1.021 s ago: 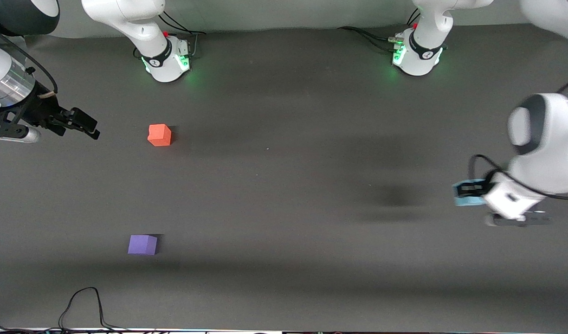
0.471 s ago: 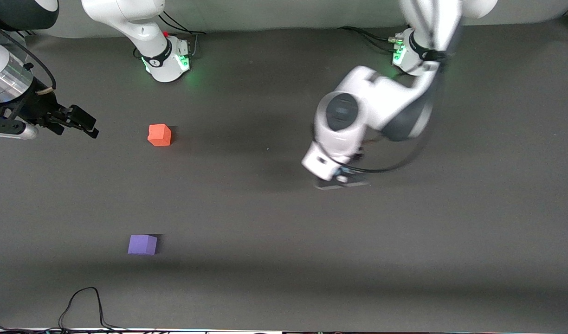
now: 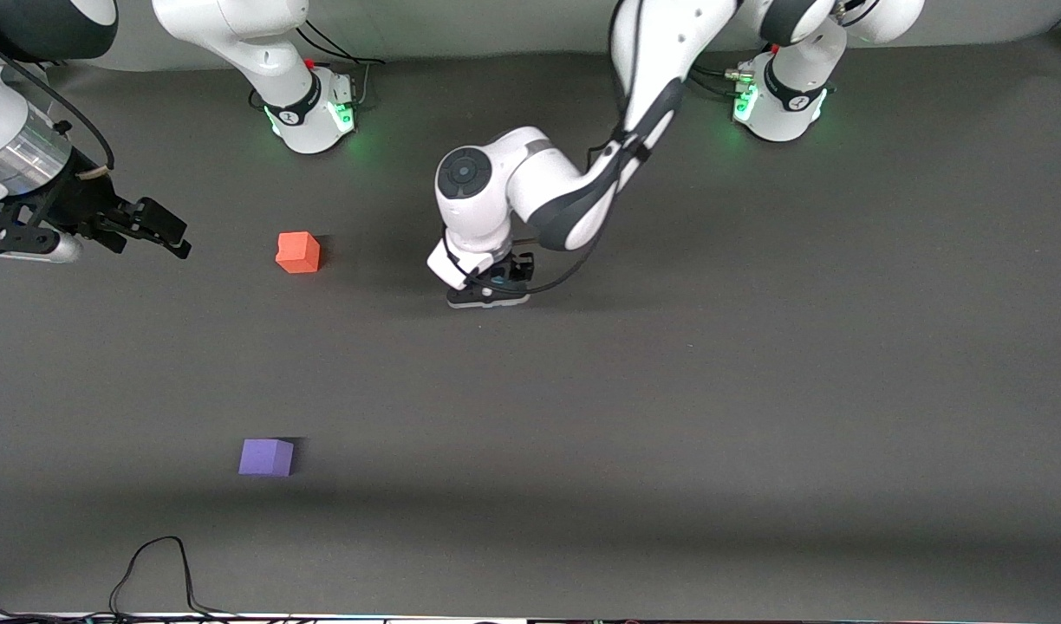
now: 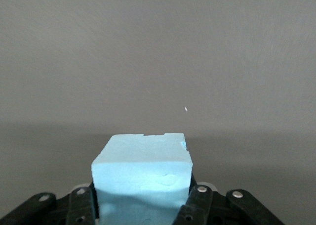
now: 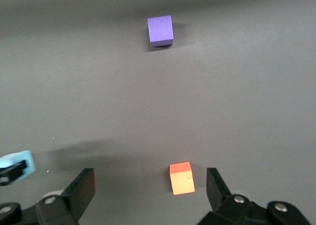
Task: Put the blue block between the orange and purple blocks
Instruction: 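Carry the blue block with the left gripper toward the table's middle, then set the blue block down, open the left gripper while the right gripper approaches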
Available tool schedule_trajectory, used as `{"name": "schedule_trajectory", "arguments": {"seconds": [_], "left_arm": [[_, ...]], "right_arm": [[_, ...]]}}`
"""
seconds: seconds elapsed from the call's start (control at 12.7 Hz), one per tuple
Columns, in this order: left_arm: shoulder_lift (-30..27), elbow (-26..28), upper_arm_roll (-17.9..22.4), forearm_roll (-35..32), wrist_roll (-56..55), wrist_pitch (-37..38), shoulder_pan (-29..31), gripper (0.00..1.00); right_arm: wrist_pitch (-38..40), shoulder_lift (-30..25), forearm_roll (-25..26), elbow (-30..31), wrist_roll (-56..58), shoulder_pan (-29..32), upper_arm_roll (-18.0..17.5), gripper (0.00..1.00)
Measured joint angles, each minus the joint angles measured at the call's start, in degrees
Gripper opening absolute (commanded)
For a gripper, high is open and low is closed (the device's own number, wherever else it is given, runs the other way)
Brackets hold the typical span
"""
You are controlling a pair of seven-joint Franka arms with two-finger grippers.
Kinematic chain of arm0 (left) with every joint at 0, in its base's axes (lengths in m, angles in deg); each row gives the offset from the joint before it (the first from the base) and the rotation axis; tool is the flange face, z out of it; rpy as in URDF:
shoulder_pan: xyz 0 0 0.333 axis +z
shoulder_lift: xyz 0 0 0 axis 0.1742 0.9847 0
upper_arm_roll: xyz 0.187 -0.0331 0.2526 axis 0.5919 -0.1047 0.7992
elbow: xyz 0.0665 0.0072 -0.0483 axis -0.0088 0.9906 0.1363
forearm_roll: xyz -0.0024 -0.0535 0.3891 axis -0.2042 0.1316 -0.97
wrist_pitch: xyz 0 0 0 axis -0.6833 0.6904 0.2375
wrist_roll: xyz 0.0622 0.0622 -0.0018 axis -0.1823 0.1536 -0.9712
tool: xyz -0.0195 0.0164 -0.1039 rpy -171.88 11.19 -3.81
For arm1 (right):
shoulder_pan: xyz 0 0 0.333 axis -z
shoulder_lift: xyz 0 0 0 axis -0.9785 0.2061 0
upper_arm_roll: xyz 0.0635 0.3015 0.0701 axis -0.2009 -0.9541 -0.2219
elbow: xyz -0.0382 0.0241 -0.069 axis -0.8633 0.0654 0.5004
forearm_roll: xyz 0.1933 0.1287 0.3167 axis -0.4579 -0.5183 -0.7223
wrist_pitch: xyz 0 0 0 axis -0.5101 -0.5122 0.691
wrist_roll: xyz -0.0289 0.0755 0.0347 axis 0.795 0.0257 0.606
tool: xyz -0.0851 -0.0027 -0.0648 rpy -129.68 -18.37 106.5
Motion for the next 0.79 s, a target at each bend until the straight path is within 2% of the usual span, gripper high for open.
{"name": "schedule_trajectory", "arguments": {"seconds": [0.16,0.24,0.31,0.39,0.63,0.79], "left_arm": [[3.6,-0.3,0.1,0.0,-0.6,-2.8,-1.4,0.45],[4.9,-0.6,0.1,0.0,-0.7,-3.5,-1.6,0.51],[5.6,-0.7,0.1,0.0,-0.7,-3.8,-1.6,0.89],[6.0,-0.9,0.2,0.0,-0.7,-3.8,-1.6,1.0],[6.1,-2.2,0.8,0.0,-0.7,-3.3,-1.5,1.0],[4.6,-3.9,1.2,0.2,-0.4,-0.1,0.1,1.0]], "right_arm": [[-0.1,0.8,0.0,0.1,0.0,0.0,0.0,1.0],[-0.2,1.3,0.0,0.1,0.0,0.0,0.0,1.0],[-0.3,1.7,0.0,0.1,0.0,-0.1,0.0,1.0],[-0.4,2.1,0.0,0.1,0.0,-0.1,-0.1,1.0],[-0.6,2.6,0.0,0.0,0.0,-0.1,-0.9,1.0],[-0.6,3.2,0.0,-0.7,0.0,-0.2,-2.5,1.0]]}}
